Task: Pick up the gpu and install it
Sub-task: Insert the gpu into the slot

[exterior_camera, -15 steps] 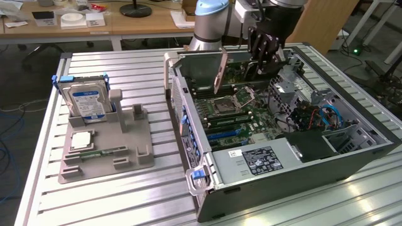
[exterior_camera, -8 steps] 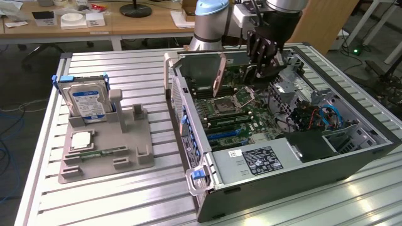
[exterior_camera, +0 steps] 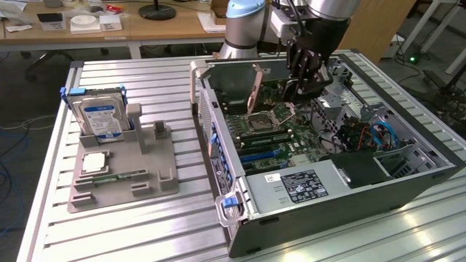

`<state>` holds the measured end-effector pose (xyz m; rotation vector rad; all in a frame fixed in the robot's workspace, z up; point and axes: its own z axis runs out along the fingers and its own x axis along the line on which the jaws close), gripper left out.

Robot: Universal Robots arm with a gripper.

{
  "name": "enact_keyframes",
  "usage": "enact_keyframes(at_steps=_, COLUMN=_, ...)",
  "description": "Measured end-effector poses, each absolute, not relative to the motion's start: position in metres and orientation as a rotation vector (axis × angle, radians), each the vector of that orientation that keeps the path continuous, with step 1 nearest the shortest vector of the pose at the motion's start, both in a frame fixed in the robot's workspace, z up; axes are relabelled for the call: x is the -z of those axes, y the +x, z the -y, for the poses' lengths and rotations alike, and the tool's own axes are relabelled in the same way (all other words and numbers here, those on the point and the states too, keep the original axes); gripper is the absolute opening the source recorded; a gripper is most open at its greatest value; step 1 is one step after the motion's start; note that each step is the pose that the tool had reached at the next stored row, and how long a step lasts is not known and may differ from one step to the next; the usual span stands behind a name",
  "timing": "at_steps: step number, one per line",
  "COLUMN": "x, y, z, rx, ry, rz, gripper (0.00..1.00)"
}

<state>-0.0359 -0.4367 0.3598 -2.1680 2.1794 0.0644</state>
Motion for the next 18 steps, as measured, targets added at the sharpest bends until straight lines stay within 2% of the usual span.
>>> enact_keyframes(at_steps=18, x=-0.3588, y=-0.0373, z=0.4384, rx=-0.061, ry=-2.17, rz=-2.181, gripper=0.28)
